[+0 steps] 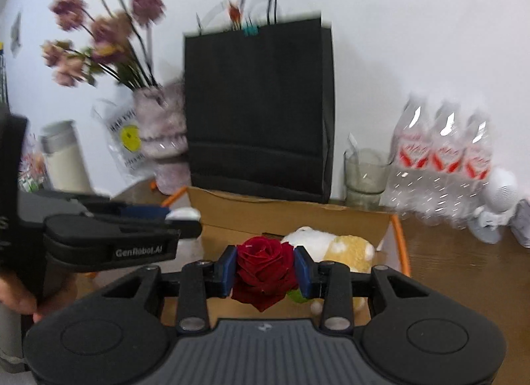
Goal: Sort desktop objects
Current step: 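Carry tin and rose into the cardboard box and open both tools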
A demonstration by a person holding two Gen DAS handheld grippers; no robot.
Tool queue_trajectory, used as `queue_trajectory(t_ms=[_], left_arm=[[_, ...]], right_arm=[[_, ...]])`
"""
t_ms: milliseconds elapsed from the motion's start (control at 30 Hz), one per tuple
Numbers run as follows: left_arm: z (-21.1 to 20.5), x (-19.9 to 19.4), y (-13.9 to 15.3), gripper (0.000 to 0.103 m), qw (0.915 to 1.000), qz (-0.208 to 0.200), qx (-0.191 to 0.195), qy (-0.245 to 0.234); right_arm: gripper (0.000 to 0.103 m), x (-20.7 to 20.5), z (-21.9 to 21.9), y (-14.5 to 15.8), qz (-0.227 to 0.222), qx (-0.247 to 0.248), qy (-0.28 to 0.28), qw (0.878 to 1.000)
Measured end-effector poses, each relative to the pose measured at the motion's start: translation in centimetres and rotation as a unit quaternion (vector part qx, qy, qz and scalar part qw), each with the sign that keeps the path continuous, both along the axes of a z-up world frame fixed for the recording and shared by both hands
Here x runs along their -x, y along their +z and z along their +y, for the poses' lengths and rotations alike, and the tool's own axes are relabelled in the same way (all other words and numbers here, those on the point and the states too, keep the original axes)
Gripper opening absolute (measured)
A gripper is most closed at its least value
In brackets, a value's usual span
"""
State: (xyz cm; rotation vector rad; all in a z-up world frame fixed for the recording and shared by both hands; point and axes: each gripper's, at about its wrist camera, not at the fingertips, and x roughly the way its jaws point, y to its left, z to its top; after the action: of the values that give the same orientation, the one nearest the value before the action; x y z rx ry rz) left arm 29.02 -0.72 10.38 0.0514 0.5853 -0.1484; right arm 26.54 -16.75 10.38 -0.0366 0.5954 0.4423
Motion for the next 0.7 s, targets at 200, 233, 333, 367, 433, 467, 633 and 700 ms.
queue_trajectory(t_ms=[200,233,333,367,433,467,633,700], left_arm=[[0.3,-6.3,-1.5,0.044,0.9980,0.062,0.010,0.010],[0.2,-6.9,-1.9,0.048,0.9980,0.058,0.001,0.024],[0.8,-8.6,-2.8,0.062,0.9953,0.069,-0.019,0.065],[1.2,-8.8,-3.0,0.062,0.9950,0.075,-0.006,0.066],[2.4,-9.2,-3.2,0.067,0.9939,0.085,0.020,0.068],[2.8,-9.2,-3.1,0.068,0.9938,0.086,0.023,0.067],[4.7,-8.6,-2.0,0.082,0.9934,0.070,0.031,0.086],[5.1,-8.0,-1.1,0.088,0.9942,0.060,0.031,0.084]], right_arm=[[0.036,-8.8,1.3,-1.9,0.080,-0.031,-0.012,0.996],[0.036,-9.6,1.5,-2.5,0.090,-0.034,-0.015,0.995],[0.038,-12.3,2.1,-4.2,0.124,-0.046,-0.023,0.991],[0.039,-12.7,2.1,-4.6,0.129,-0.052,-0.025,0.990],[0.042,-13.0,2.1,-5.0,0.132,-0.067,-0.029,0.989],[0.044,-13.1,2.1,-5.2,0.135,-0.072,-0.028,0.988],[0.060,-13.4,2.2,-5.8,0.153,-0.104,-0.021,0.982],[0.060,-13.2,2.2,-5.4,0.160,-0.123,-0.016,0.979]])
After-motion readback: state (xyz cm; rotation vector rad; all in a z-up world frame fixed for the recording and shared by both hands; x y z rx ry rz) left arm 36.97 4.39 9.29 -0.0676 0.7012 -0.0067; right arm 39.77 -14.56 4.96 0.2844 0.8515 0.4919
